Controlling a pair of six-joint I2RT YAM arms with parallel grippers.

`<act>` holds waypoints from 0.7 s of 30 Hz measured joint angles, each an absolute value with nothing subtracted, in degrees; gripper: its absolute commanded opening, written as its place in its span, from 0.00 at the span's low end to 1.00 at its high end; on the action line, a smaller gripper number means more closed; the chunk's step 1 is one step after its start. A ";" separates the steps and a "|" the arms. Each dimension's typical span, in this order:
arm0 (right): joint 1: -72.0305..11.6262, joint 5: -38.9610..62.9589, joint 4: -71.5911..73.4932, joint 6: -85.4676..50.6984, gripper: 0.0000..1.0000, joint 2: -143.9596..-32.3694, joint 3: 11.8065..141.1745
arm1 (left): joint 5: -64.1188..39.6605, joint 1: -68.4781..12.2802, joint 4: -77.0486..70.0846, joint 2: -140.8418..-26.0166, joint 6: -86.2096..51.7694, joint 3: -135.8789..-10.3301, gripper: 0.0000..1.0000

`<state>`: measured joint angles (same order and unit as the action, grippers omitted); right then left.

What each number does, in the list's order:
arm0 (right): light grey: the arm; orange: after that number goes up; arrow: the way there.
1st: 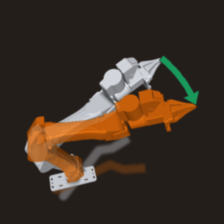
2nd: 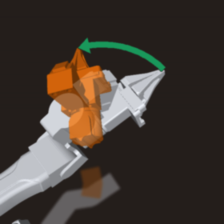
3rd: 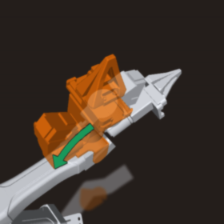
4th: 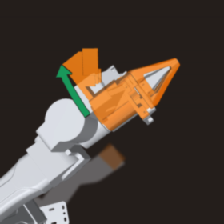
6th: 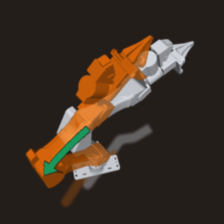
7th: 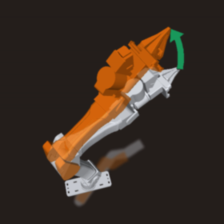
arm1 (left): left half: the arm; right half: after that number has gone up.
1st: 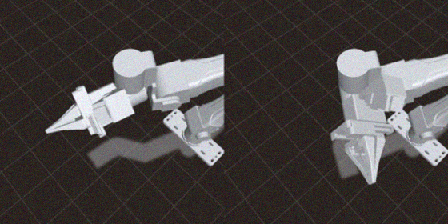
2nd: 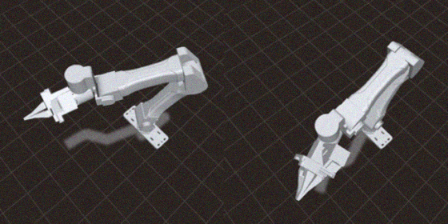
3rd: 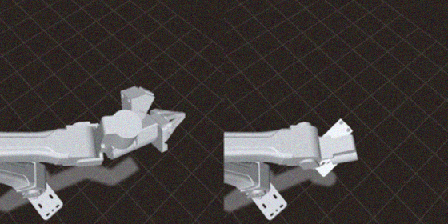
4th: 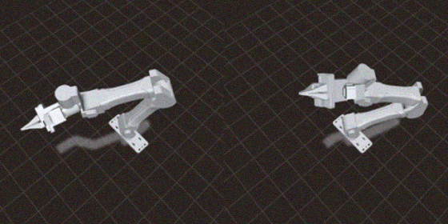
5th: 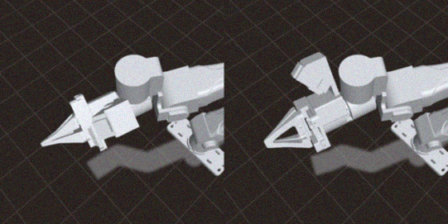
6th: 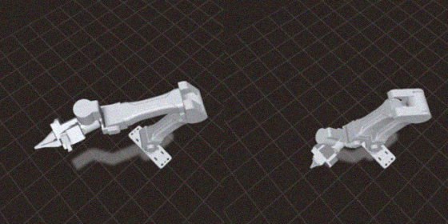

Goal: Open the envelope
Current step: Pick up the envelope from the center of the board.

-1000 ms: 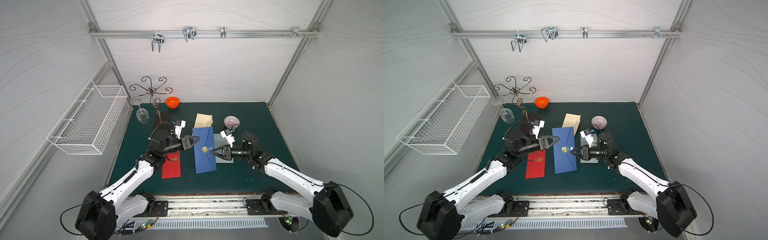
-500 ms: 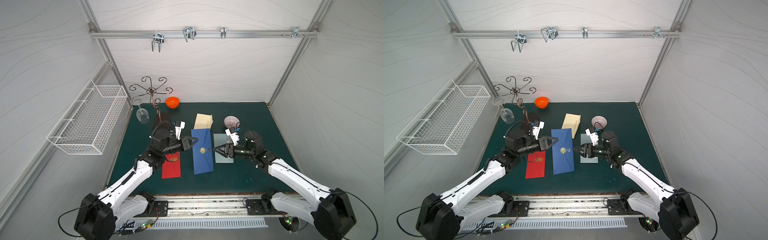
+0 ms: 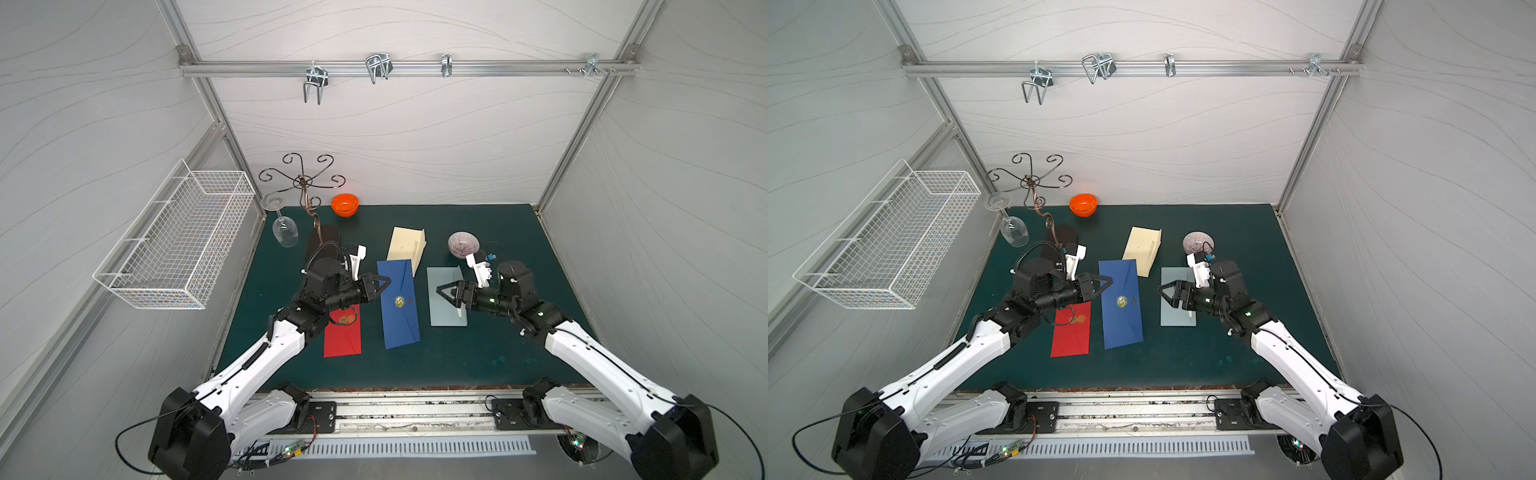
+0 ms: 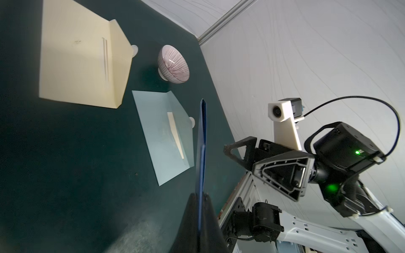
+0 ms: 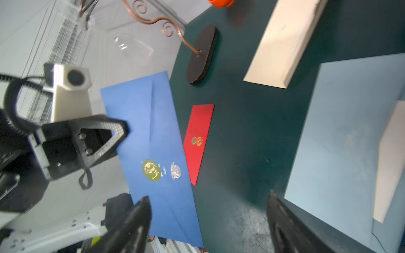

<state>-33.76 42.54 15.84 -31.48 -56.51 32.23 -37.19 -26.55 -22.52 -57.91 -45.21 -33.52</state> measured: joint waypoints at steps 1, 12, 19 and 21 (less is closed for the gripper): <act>-33.76 42.57 15.84 -31.48 0.00 -56.51 32.23 | -37.23 -26.55 -22.63 -58.02 -45.25 -33.52 0.64; -33.91 42.76 15.81 -31.40 0.01 -57.06 32.23 | -38.48 -26.55 -23.57 -58.70 -45.78 -33.82 0.63; -34.09 42.76 15.40 -31.05 0.01 -57.65 32.29 | -38.68 -26.55 -23.97 -58.72 -45.80 -33.95 0.62; -34.13 42.74 15.38 -31.03 0.01 -57.65 32.29 | -38.92 -26.57 -23.97 -58.96 -45.80 -34.17 0.61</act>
